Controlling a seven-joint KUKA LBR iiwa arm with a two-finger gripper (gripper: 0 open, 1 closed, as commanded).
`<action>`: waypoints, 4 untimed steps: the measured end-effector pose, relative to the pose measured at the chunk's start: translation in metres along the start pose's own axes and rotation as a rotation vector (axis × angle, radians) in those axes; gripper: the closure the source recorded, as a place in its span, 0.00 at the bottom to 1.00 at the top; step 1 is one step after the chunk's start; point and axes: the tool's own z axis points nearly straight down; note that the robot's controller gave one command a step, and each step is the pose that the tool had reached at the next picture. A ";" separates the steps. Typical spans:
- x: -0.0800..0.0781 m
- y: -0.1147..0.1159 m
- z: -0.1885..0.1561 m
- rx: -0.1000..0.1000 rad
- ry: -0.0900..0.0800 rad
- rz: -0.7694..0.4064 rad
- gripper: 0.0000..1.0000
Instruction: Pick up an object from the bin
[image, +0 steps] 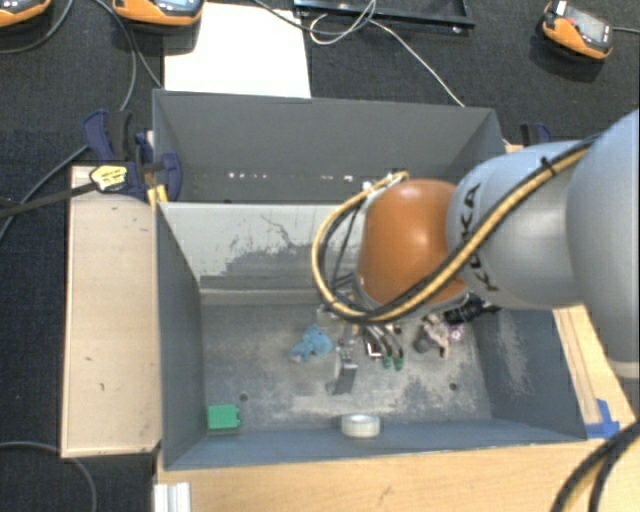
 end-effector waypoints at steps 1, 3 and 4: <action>0.001 -0.002 0.002 0.001 0.003 0.002 0.00; -0.032 -0.031 0.051 0.001 0.003 0.030 0.00; -0.027 -0.031 0.051 -0.001 -0.001 0.304 0.00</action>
Offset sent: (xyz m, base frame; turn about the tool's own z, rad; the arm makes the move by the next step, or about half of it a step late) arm 0.0618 -0.0002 -0.0512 -0.0612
